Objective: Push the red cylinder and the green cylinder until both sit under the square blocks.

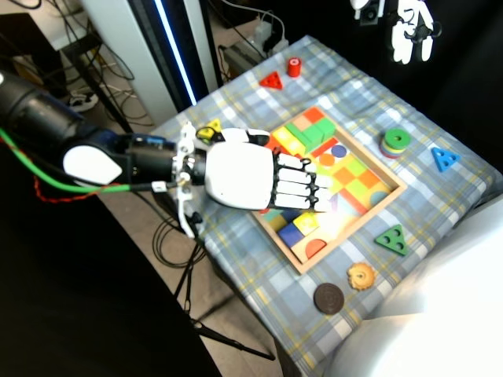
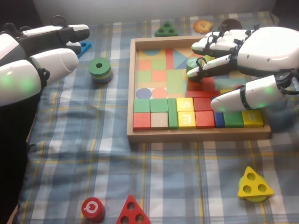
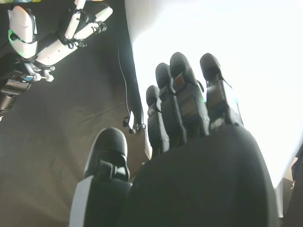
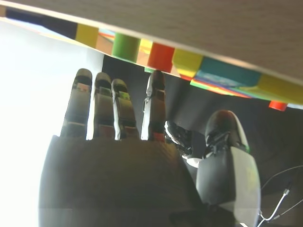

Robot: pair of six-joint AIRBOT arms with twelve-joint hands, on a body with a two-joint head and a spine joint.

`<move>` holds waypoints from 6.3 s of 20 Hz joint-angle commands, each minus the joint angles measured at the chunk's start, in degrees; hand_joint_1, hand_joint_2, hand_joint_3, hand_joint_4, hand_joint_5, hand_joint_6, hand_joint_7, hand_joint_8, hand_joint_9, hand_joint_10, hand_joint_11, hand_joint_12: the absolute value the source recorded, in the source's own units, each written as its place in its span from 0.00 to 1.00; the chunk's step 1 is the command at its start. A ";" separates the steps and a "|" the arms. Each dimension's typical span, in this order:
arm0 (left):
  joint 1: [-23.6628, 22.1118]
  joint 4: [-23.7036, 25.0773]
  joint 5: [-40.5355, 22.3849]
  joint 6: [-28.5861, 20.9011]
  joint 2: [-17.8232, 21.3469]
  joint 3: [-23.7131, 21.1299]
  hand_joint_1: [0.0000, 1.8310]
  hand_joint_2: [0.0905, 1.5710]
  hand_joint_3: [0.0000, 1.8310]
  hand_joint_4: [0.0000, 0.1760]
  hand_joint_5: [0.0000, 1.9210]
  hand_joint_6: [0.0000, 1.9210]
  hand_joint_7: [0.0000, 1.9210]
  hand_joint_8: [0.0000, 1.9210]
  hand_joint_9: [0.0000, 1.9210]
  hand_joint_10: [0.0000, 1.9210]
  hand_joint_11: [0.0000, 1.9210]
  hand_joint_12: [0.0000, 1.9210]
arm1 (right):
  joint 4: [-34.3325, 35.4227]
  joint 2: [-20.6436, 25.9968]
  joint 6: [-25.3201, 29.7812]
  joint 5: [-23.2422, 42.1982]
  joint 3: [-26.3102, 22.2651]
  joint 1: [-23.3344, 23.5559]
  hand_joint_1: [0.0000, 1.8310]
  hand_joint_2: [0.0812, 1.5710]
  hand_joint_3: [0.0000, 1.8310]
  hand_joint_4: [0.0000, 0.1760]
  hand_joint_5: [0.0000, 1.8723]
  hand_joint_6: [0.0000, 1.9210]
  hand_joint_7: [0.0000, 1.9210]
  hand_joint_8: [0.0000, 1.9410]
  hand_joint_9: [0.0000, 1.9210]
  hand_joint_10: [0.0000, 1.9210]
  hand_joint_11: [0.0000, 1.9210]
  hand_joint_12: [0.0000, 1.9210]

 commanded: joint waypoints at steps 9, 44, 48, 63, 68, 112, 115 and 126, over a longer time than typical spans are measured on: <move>-0.11 0.36 -6.67 -0.85 0.09 0.24 0.00 0.89 0.00 0.53 0.23 0.00 0.28 0.00 0.26 0.00 0.00 0.22 | -2.25 2.07 4.15 3.48 -0.58 -0.09 0.00 0.66 0.00 1.00 0.23 0.00 0.00 0.00 0.00 0.00 0.00 0.00; 1.77 -0.31 -7.22 -2.16 0.22 -0.27 0.00 0.89 0.00 0.69 0.22 0.00 0.28 0.00 0.25 0.00 0.00 0.22 | 7.11 9.86 -0.49 7.39 -5.33 -5.11 0.00 0.68 0.00 0.76 0.24 0.00 0.00 0.00 0.00 0.00 0.00 0.00; 1.81 -0.34 -7.10 -2.23 0.23 -0.26 0.00 0.89 0.00 0.68 0.22 0.00 0.28 0.00 0.26 0.00 0.00 0.24 | 6.42 9.06 -0.48 5.89 -4.77 -5.13 0.00 0.70 0.01 0.91 0.24 0.00 0.00 0.00 0.00 0.00 0.00 0.00; 2.32 -0.34 -6.86 -2.86 0.24 -0.22 0.00 0.91 0.00 0.49 0.24 0.00 0.30 0.00 0.27 0.00 0.00 0.23 | 4.34 13.41 2.08 5.22 -7.11 -9.34 0.00 0.69 0.00 1.00 0.22 0.00 0.00 0.00 0.00 0.00 0.00 0.00; 2.63 -0.51 -6.81 -2.89 0.23 -0.19 0.00 0.90 0.00 0.62 0.22 0.00 0.29 0.00 0.27 0.00 0.00 0.22 | 5.84 14.18 2.06 9.67 -7.87 -8.27 0.00 0.67 0.00 1.00 0.22 0.00 0.00 0.00 0.00 0.00 0.00 0.00; 2.61 -0.57 -6.27 -4.22 0.05 0.33 0.13 0.91 0.00 0.69 0.21 0.00 0.29 0.00 0.26 0.00 0.00 0.26 | -9.95 -1.58 5.86 -3.37 3.23 5.27 0.00 0.68 0.00 1.00 0.16 0.00 0.00 0.00 0.00 0.00 0.00 0.00; 2.61 -0.57 -6.27 -4.36 0.05 0.35 0.12 0.91 0.00 0.69 0.20 0.00 0.28 0.00 0.26 0.00 0.00 0.26 | -11.35 -1.70 6.86 -3.54 3.22 5.16 0.00 0.69 0.00 1.00 0.16 0.00 0.00 0.00 0.00 0.00 0.00 0.00; 2.64 -0.58 -6.16 -4.81 -0.02 0.49 0.12 0.91 0.00 0.69 0.21 0.00 0.28 0.00 0.26 0.00 0.00 0.23 | -16.56 2.01 11.00 -3.54 0.34 5.12 0.00 0.68 0.00 1.00 0.15 0.00 0.00 0.00 0.00 0.00 0.00 0.00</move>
